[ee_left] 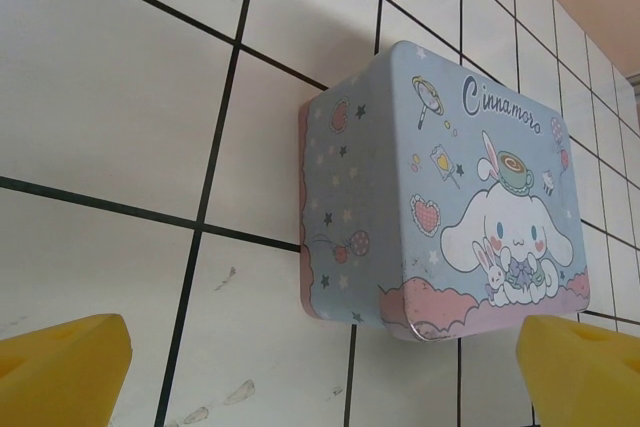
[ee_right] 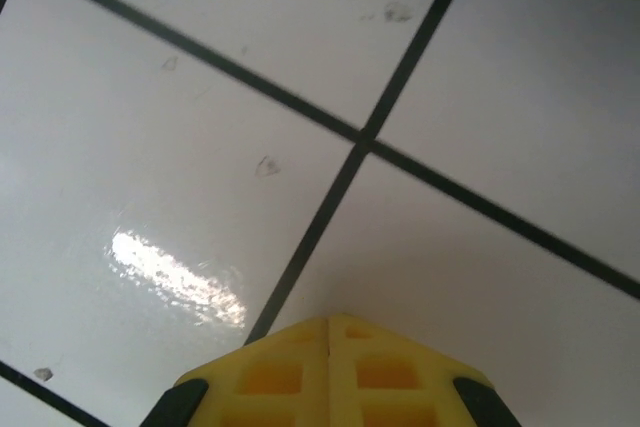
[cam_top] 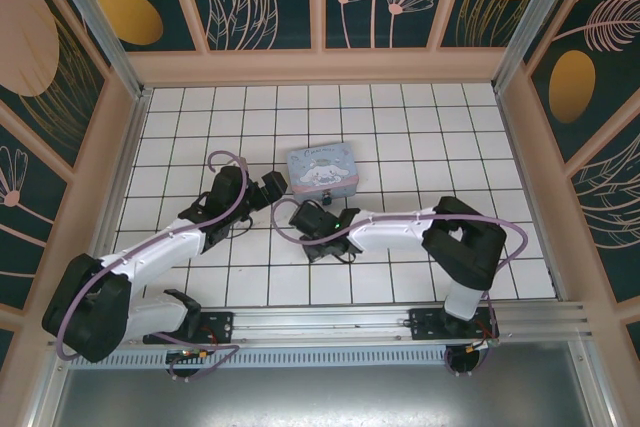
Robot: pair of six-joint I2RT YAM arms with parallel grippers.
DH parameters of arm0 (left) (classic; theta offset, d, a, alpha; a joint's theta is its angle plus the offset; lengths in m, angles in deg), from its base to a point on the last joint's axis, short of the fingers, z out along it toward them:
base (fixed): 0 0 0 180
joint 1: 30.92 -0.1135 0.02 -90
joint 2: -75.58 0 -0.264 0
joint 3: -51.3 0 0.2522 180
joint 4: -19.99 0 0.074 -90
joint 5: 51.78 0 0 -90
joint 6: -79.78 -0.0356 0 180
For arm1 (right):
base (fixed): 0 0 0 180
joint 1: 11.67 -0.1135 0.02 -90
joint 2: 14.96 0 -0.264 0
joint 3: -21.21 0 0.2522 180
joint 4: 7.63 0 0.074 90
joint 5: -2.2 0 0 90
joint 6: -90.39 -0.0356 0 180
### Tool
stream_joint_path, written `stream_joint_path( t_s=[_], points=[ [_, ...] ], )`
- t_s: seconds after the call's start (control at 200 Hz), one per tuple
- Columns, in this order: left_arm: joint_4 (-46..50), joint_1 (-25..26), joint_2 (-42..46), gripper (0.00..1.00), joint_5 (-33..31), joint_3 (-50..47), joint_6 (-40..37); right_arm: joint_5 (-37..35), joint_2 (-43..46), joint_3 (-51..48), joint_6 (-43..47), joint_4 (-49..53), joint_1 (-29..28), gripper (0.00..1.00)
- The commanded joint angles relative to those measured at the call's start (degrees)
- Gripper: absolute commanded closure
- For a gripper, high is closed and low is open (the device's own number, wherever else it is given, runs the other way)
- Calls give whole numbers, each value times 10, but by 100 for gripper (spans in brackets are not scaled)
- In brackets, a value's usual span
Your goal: Unlock the padlock with the key
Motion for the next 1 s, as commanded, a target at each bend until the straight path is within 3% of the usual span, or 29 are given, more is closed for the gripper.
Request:
stream_joint_path(
  t_s=[0.0,0.335,0.636,0.831,0.996],
  points=[
    [4,1,-7,1,1,18,-1,-15,44,0,-21,8,14,100],
    [-6,1,-13,1,19,16,8,14,110,-59,-67,-53,42,100],
    [-54,1,-20,1,85,21,50,53,198,-76,-90,-105,82,100],
    [-114,0,-18,1,134,29,128,62,233,-38,-84,-114,120,100],
    [-178,1,-16,2,150,34,242,57,232,16,-74,-118,148,100]
  ],
)
